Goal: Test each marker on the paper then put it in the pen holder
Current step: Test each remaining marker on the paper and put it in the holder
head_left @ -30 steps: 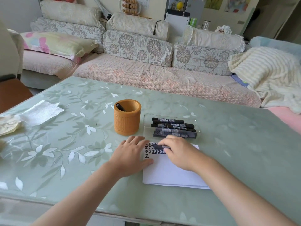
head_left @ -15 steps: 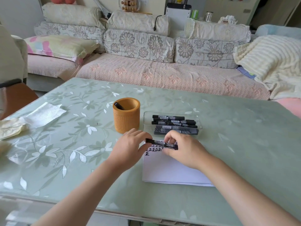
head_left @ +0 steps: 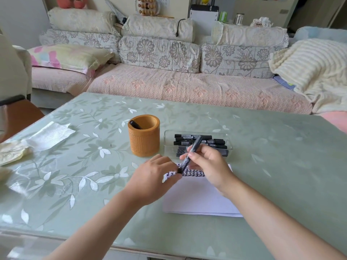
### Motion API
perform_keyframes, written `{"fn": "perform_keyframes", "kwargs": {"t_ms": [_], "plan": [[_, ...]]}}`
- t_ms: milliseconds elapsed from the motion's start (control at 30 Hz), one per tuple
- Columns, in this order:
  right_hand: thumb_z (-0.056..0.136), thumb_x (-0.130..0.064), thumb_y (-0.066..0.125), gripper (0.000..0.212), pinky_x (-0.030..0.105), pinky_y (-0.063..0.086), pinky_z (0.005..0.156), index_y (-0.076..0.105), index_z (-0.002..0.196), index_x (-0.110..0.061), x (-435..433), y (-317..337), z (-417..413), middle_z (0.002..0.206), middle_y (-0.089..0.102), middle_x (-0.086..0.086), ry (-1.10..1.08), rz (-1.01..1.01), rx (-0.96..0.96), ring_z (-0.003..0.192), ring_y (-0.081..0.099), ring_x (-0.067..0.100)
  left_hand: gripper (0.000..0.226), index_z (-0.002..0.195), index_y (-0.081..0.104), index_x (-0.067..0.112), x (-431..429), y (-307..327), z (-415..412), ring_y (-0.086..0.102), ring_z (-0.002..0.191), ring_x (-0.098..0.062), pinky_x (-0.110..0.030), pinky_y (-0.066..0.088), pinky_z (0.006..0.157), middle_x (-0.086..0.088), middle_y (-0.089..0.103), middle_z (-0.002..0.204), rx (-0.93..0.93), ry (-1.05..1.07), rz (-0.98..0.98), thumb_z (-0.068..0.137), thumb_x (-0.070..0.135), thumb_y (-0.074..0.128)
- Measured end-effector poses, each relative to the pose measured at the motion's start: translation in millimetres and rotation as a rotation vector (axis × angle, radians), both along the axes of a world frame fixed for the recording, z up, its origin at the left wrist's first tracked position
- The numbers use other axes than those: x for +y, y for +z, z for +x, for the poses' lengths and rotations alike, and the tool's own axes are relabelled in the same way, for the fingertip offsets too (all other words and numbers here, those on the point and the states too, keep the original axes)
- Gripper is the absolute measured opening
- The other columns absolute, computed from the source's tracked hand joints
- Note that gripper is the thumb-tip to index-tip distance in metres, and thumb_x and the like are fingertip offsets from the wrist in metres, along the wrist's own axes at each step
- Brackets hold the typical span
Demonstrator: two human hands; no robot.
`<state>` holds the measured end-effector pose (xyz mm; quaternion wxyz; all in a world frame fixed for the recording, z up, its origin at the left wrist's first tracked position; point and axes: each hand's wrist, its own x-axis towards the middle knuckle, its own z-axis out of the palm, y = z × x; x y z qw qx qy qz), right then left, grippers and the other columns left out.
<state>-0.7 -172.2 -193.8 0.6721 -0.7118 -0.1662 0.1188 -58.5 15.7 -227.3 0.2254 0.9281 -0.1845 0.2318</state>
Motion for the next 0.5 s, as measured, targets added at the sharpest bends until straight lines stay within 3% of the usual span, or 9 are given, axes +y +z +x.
{"fn": "perform_keyframes", "kwargs": {"t_ms": [67, 167, 333, 433, 500], "plan": [[0.100, -0.008, 0.051, 0.010, 0.028, 0.053, 0.073, 0.060, 0.103, -0.009, -0.9, -0.7, 1.8, 0.076, 0.067, 0.002, -0.002, -0.070, -0.067, 0.071, 0.062, 0.013, 0.024, 0.091, 0.064, 0.028, 1.8, 2.1, 1.1, 0.053, 0.082, -0.007, -0.025, 0.047, 0.065, 0.017, 0.059, 0.087, -0.020, 0.037, -0.044, 0.093, 0.046, 0.049], [0.101, -0.022, 0.051, 0.015, 0.027, 0.042, 0.065, 0.064, 0.107, -0.022, -7.2, -4.3, 5.8, 0.068, 0.055, -0.007, 0.010, -0.454, -0.299, 0.063, 0.051, 0.010, 0.020, 0.107, 0.059, 0.023, 8.2, 5.7, 2.7, 0.053, 0.089, -0.005, -0.023, 0.047, 0.073, 0.014, 0.056, 0.097, -0.056, 0.120, -0.122, 0.094, 0.037, 0.053], [0.101, -0.040, 0.044, 0.024, 0.032, 0.047, 0.084, 0.057, 0.121, -0.039, -12.7, 2.1, -1.3, 0.106, 0.067, -0.016, 0.142, -0.902, -0.544, 0.101, 0.060, 0.013, 0.035, 0.129, 0.055, 0.022, 9.8, 8.6, 2.4, 0.055, 0.108, -0.012, -0.023, 0.047, 0.082, 0.010, 0.057, 0.121, -0.090, 0.060, 0.018, 0.095, 0.030, 0.056], [0.103, -0.038, 0.041, 0.031, 0.032, 0.042, 0.092, 0.054, 0.130, -0.034, -10.3, 4.1, -2.8, 0.127, 0.061, -0.013, 0.158, -0.957, -0.598, 0.118, 0.054, 0.016, 0.027, 0.118, 0.061, 0.025, 10.5, 1.9, 4.8, 0.058, 0.089, -0.015, -0.031, 0.051, 0.069, 0.009, 0.062, 0.103, -0.090, 0.009, 0.090, 0.094, 0.034, 0.051], [0.103, -0.037, 0.041, 0.032, 0.032, 0.040, 0.089, 0.054, 0.131, -0.030, -9.0, 1.6, -2.5, 0.126, 0.060, -0.011, 0.187, -0.977, -0.628, 0.118, 0.053, 0.017, 0.022, 0.109, 0.062, 0.025, 10.8, -0.5, 5.7, 0.056, 0.079, -0.016, -0.033, 0.050, 0.061, 0.009, 0.061, 0.090, -0.089, 0.004, 0.110, 0.094, 0.034, 0.049]]}}
